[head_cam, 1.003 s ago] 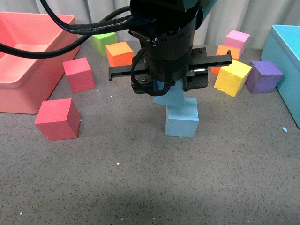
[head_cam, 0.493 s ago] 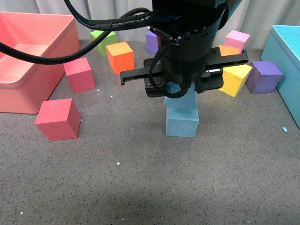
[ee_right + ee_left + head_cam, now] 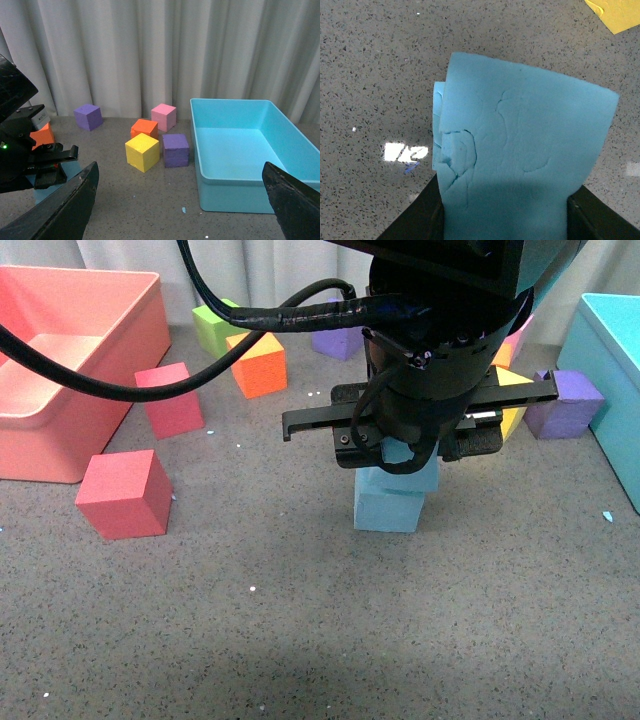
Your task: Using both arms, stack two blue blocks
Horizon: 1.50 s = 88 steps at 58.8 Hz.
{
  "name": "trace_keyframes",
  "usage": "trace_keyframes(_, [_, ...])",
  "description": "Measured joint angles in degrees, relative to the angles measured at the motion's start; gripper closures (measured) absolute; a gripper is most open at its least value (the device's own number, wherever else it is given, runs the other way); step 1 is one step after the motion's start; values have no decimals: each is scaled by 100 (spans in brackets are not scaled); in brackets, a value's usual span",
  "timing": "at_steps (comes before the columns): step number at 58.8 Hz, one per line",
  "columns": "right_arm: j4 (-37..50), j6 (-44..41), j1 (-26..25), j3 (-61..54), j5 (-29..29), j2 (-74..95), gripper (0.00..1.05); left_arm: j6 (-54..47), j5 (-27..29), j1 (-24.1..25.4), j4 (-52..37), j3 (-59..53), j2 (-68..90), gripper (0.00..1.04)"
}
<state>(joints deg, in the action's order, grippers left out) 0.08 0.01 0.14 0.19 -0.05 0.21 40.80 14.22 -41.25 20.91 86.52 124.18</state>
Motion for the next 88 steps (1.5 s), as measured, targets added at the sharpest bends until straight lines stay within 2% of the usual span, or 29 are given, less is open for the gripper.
trace_keyframes(17, [0,0,0,0,0,0,9,22,11,-4,-7,0,70,64])
trace_keyframes(23, [0,0,0,0,0,0,9,31,-2,-2,-17,-7,79,46])
trace_keyframes(40, [0,0,0,0,0,0,9,59,-28,24,-28,-116,-96,5])
trace_keyframes(59, [0,0,0,0,0,0,9,46,74,157,-286,-514,-931,7])
trace_keyframes(60, [0,0,0,0,0,0,9,11,157,155,-363,-544,-938,7])
trace_keyframes(62, [0,0,0,0,-2,0,9,-389,669,160,-1147,-892,-1021,12])
trace_keyframes(65, [0,0,0,0,-4,0,9,-1193,1526,232,-2684,-1687,-1191,21])
trace_keyframes(68, [0,0,0,0,-7,0,9,-1888,1862,334,-3880,-2437,-1399,28])
trace_keyframes(70, [-2,0,0,0,-2,2,9,-2522,1862,511,-5053,-3150,-1609,35])
trace_keyframes(73, [-2,0,0,0,24,0,9,-2953,1834,721,-6220,-3836,-1864,42])
trace_keyframes(75, [-4,0,0,0,24,0,9,-3279,1779,918,-7326,-4444,-2159,49])
trace_keyframes(77, [-4,0,0,0,22,2,9,-3453,1657,1045,-7838,-4793,-2417,54])
trace_keyframes(80, [-4,0,0,0,15,2,9,-3661,1451,1217,-8319,-5274,-2872,63])
trace_keyframes(88, [-4,0,0,0,-4,0,9,-3910,1021,1659,-8828,-6345,-3510,87])
